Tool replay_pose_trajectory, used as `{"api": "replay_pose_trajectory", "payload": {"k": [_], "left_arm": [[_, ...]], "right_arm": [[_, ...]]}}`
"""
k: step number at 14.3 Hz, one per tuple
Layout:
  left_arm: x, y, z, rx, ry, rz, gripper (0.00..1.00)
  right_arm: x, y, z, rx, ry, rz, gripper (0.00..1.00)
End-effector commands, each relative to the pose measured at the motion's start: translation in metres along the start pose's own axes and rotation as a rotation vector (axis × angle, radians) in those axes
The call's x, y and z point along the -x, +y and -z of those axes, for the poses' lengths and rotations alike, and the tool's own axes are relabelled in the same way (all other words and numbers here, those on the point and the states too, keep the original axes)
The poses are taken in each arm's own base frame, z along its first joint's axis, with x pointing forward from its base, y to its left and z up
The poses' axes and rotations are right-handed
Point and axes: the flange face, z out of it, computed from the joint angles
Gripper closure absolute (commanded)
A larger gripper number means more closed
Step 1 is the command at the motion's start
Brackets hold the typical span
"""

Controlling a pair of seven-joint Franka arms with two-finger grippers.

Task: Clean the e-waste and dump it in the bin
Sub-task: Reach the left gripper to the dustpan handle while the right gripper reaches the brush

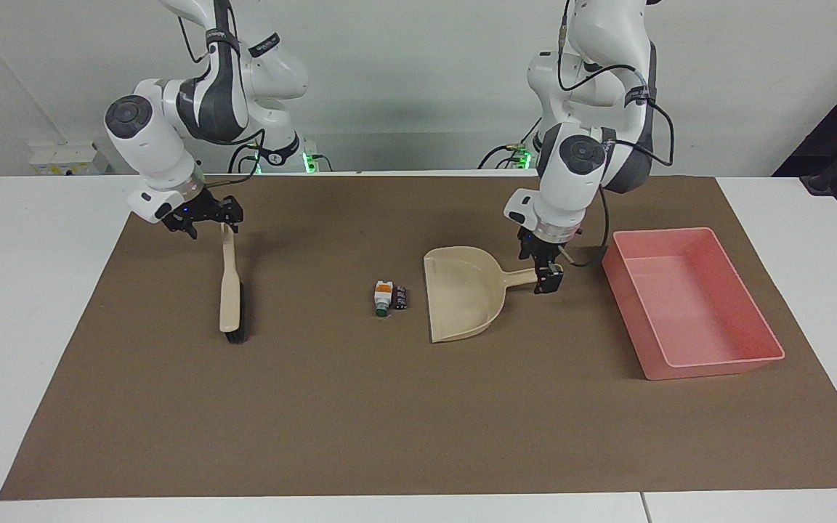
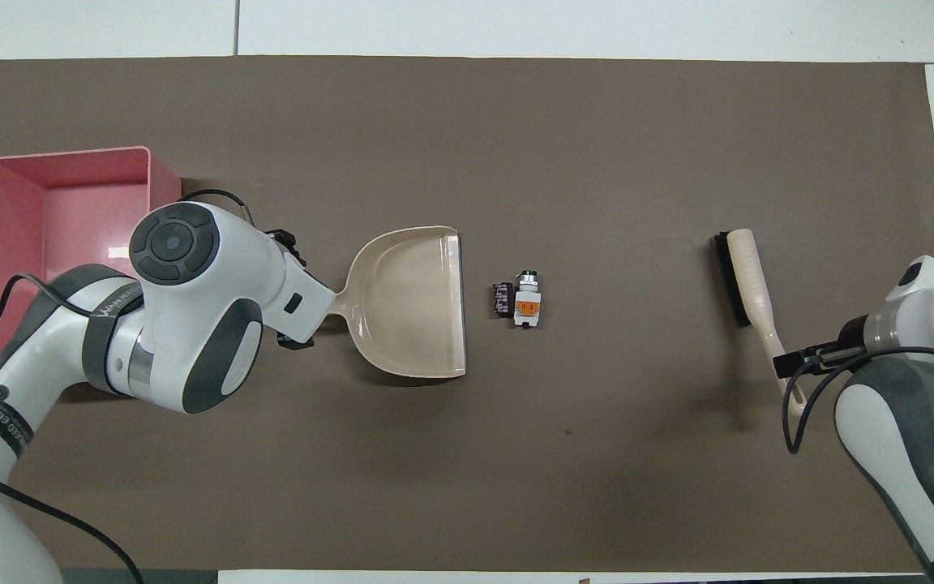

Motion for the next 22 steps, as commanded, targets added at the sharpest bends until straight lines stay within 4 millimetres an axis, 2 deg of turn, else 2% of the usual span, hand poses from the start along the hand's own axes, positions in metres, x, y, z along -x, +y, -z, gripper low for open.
{"api": "replay_pose_trajectory", "payload": {"k": [1,3,6,11,13,15,16,17,18,20,22], "left_arm": [[-0.006,0.002,-0.011,0.001,0.054,0.023,0.04],[-0.005,0.006,-0.018,0.015,0.055,0.027,0.04],[-0.012,0.010,-0.031,0.017,0.050,0.015,0.05],[-0.021,0.015,-0.031,0.017,0.050,0.032,0.10],[-0.025,0.019,-0.031,0.022,0.048,0.022,0.24],[-0.025,0.018,-0.029,0.021,0.049,0.023,0.28],[-0.027,0.018,-0.029,0.019,0.050,0.023,0.36],[-0.027,0.018,-0.029,0.021,0.049,0.023,0.52],[-0.027,0.018,-0.028,0.021,0.049,0.020,0.84],[-0.026,0.018,-0.028,0.020,0.049,0.017,0.99],[-0.026,0.018,-0.029,0.022,0.048,0.010,1.00]], "right_arm": [[0.001,0.000,-0.012,0.001,0.031,0.012,0.08],[-0.002,0.002,-0.026,-0.005,0.004,0.012,0.09],[0.001,0.000,-0.033,-0.005,0.002,0.019,0.10],[0.008,-0.002,-0.043,-0.006,0.001,0.019,0.14],[0.010,-0.003,-0.044,-0.007,0.000,0.022,0.16],[0.013,-0.003,-0.046,-0.008,-0.005,0.019,0.16],[0.013,-0.003,-0.047,-0.008,-0.006,0.021,0.19],[0.013,-0.003,-0.047,-0.009,-0.008,0.021,0.22],[0.013,-0.003,-0.047,-0.009,-0.008,0.021,0.24],[0.013,-0.003,-0.047,-0.009,-0.008,0.020,0.27],[0.013,-0.003,-0.047,-0.009,-0.008,0.020,0.32]]}}
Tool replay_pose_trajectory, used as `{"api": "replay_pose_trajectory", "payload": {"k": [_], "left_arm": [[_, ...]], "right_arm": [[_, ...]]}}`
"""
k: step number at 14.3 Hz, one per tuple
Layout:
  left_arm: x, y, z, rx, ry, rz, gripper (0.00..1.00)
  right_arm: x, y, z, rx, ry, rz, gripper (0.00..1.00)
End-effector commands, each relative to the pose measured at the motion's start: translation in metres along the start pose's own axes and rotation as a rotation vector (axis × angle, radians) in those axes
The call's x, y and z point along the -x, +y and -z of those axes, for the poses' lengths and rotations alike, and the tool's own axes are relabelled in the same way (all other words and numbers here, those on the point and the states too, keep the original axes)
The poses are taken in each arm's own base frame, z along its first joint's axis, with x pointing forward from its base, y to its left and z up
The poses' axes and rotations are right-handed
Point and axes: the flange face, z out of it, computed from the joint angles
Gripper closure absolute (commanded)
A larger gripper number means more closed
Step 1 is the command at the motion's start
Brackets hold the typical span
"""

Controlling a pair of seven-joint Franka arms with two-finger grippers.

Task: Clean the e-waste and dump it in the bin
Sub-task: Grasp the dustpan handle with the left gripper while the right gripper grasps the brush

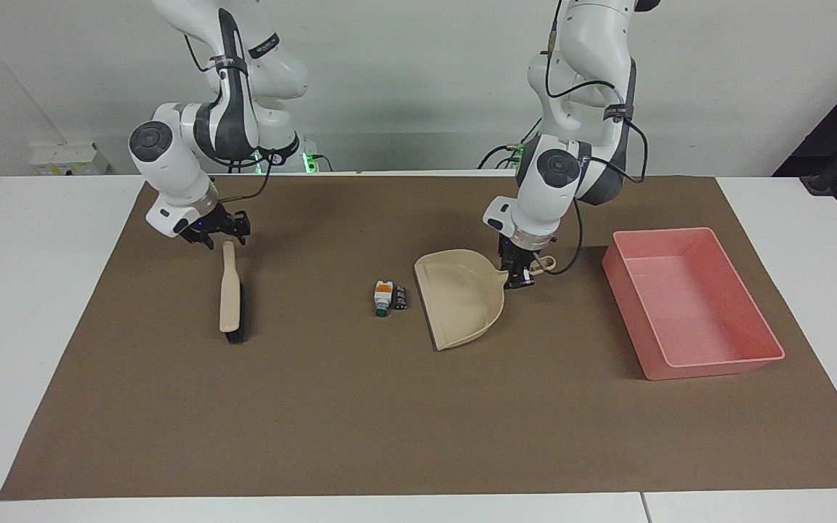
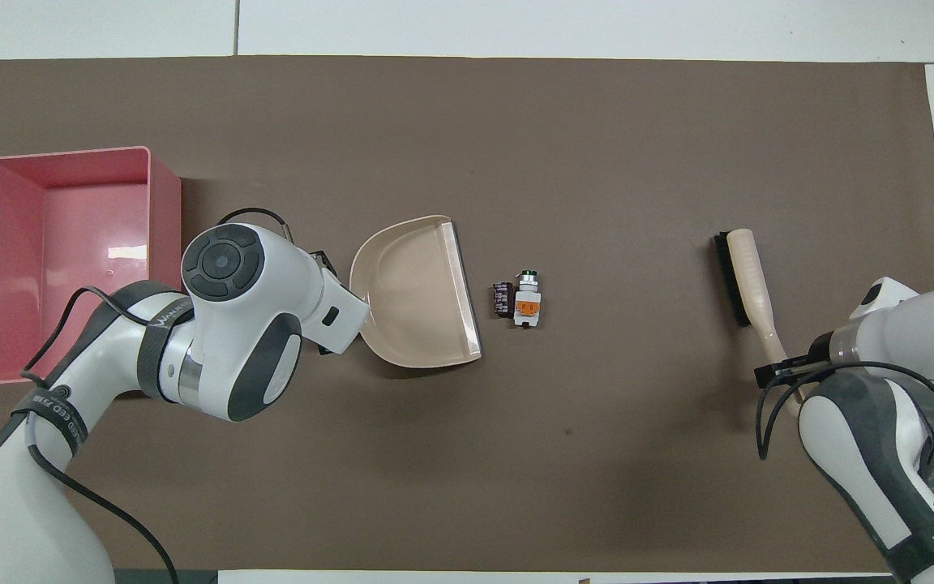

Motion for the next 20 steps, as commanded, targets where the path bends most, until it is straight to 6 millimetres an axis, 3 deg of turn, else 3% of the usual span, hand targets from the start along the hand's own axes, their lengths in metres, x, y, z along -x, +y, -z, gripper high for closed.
{"api": "replay_pose_trajectory", "payload": {"k": [1,7,11,14,18,20], "left_arm": [[-0.001,0.002,0.000,-0.003,0.010,0.002,1.00],[0.003,-0.004,0.001,-0.009,0.011,-0.087,1.00],[0.004,-0.007,0.002,-0.010,0.010,-0.156,1.00],[0.003,-0.008,0.008,0.020,-0.003,-0.132,1.00],[-0.003,-0.007,0.014,0.029,-0.039,-0.100,1.00],[-0.003,-0.007,0.014,0.006,-0.078,-0.104,1.00]], "right_arm": [[0.006,-0.001,0.001,-0.004,0.018,0.018,0.33],[0.006,-0.001,0.001,-0.004,0.018,0.015,0.42],[0.006,-0.001,0.001,-0.004,0.018,0.012,0.60],[0.006,-0.001,0.001,-0.004,0.018,0.010,0.64],[0.006,-0.001,0.001,-0.004,0.018,0.009,0.85],[0.002,-0.011,0.003,0.001,0.023,-0.002,0.94]]}}
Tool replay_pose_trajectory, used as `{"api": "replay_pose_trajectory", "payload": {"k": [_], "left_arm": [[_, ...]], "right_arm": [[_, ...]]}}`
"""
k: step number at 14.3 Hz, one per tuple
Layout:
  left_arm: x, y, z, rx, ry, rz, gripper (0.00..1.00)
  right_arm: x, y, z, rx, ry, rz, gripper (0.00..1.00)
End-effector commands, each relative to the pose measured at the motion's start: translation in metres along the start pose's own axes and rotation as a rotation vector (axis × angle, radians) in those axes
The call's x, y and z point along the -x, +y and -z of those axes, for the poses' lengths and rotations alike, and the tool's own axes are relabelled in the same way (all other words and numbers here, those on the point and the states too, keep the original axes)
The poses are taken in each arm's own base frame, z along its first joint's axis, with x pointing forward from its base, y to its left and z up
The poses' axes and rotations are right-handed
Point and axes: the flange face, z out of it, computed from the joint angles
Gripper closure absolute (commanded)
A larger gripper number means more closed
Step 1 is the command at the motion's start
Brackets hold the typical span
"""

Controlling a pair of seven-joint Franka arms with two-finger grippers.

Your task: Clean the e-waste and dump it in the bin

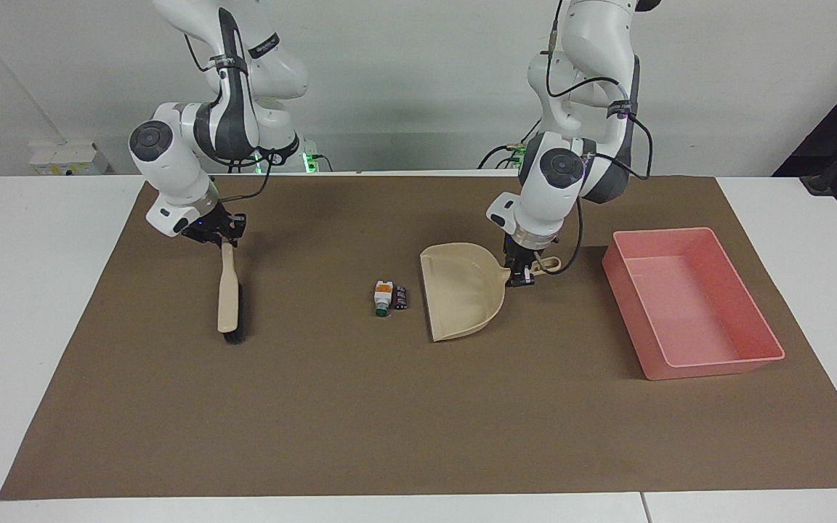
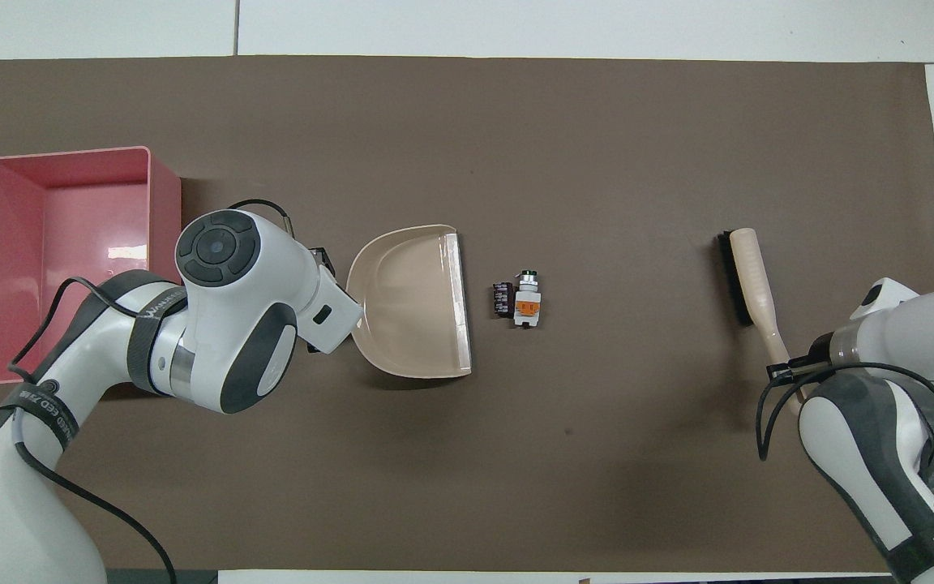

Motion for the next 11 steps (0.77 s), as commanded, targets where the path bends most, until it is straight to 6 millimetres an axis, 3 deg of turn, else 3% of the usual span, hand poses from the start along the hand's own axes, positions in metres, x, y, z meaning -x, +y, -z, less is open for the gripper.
{"api": "replay_pose_trajectory", "payload": {"k": [1,3,6,8,11], "left_arm": [[-0.012,0.002,0.003,-0.023,-0.059,0.011,1.00],[-0.020,0.006,0.005,-0.062,-0.123,0.002,1.00],[-0.025,0.011,0.007,-0.036,-0.153,0.015,1.00],[-0.025,0.012,0.007,-0.032,-0.157,0.013,1.00],[-0.029,0.016,0.006,-0.020,-0.166,0.004,1.00]], "right_arm": [[0.000,-0.015,0.003,0.002,0.022,-0.025,1.00],[-0.002,-0.022,0.005,0.004,0.023,-0.019,1.00],[-0.015,-0.022,0.040,0.005,0.007,-0.008,1.00],[-0.018,-0.049,0.049,0.013,0.000,0.029,1.00],[-0.018,-0.092,0.045,0.025,-0.025,0.047,1.00]]}}
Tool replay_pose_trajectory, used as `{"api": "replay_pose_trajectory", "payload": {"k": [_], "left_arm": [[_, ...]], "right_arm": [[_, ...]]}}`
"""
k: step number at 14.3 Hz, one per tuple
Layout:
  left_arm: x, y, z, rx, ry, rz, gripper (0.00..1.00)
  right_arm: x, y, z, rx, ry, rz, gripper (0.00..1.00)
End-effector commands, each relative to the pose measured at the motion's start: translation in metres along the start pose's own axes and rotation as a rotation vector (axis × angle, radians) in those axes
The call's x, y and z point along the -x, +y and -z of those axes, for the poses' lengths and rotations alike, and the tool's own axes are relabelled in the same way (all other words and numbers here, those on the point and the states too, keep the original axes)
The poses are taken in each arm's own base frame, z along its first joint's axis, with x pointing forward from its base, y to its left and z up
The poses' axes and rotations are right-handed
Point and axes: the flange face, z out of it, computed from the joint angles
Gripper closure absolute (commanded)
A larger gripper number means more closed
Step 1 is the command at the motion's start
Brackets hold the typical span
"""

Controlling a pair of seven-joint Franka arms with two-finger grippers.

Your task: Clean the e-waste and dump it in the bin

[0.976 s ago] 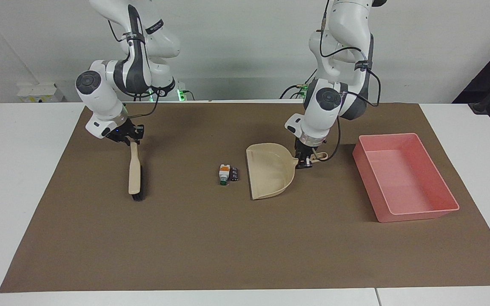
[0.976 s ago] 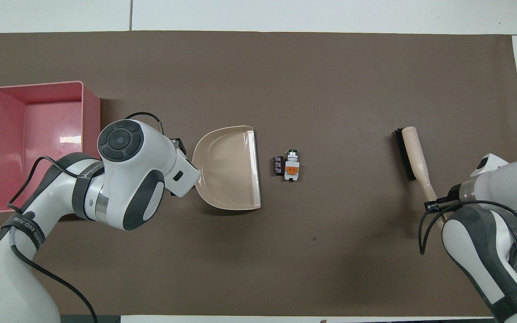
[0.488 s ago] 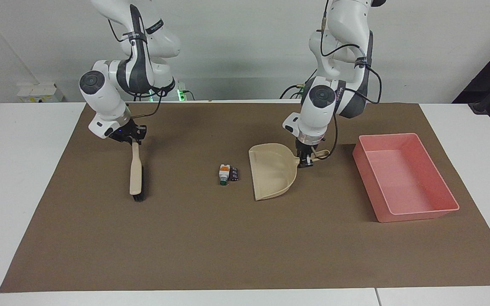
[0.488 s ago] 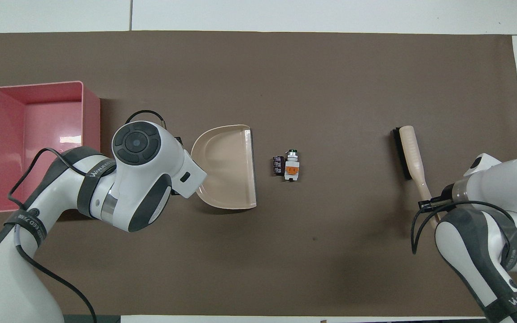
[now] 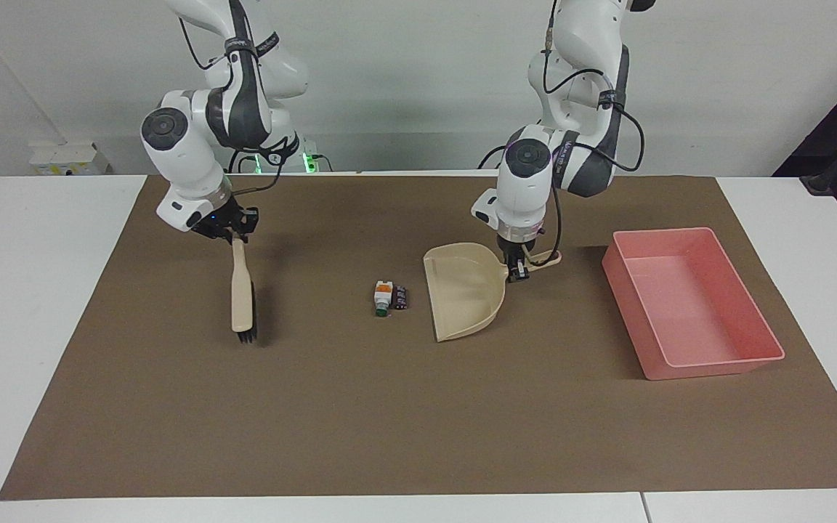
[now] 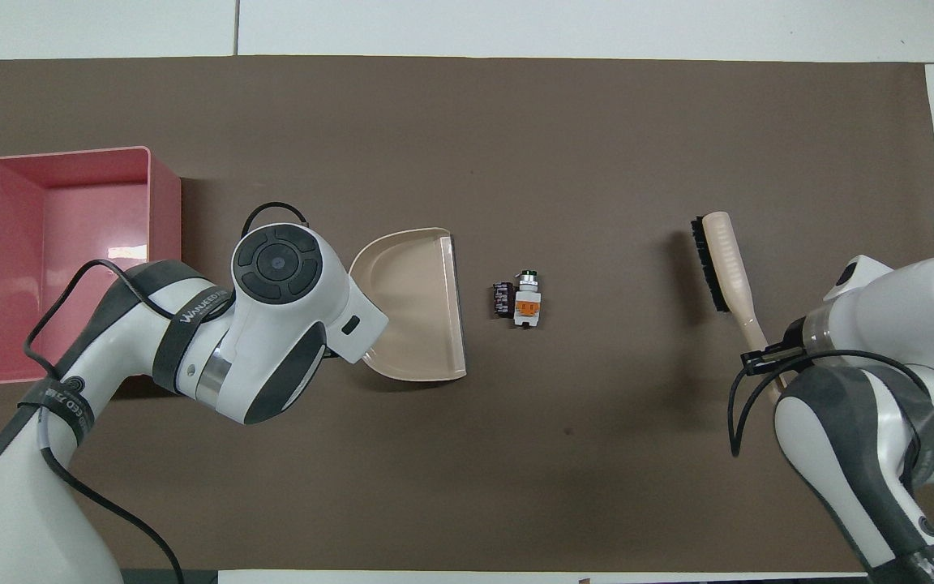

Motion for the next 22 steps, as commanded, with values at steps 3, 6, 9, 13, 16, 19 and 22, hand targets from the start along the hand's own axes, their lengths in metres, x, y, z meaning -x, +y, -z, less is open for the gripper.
{"api": "replay_pose_trajectory", "payload": {"k": [3,6,9,13,16,19,22], "left_arm": [[-0.009,0.004,-0.008,0.035,-0.050,-0.013,1.00],[-0.014,0.002,-0.003,0.050,-0.064,-0.017,1.00],[-0.017,0.004,-0.003,0.050,-0.067,-0.020,1.00],[-0.022,0.007,-0.005,0.049,-0.068,-0.024,1.00],[-0.022,0.010,-0.008,0.057,-0.073,-0.023,1.00],[-0.022,0.010,-0.007,0.055,-0.073,-0.009,1.00],[-0.021,0.011,-0.010,0.059,-0.075,-0.006,1.00]], "right_arm": [[0.000,-0.052,0.008,0.012,-0.048,0.014,1.00],[-0.018,-0.092,0.014,0.030,-0.051,-0.015,1.00],[-0.026,-0.133,-0.001,0.026,-0.038,-0.040,1.00],[-0.027,-0.134,-0.009,0.028,-0.048,-0.039,1.00],[-0.028,-0.147,-0.016,0.008,-0.054,-0.045,1.00],[-0.028,-0.172,-0.023,0.011,-0.039,-0.062,1.00],[-0.031,-0.183,-0.031,0.001,-0.030,-0.075,1.00]]}}
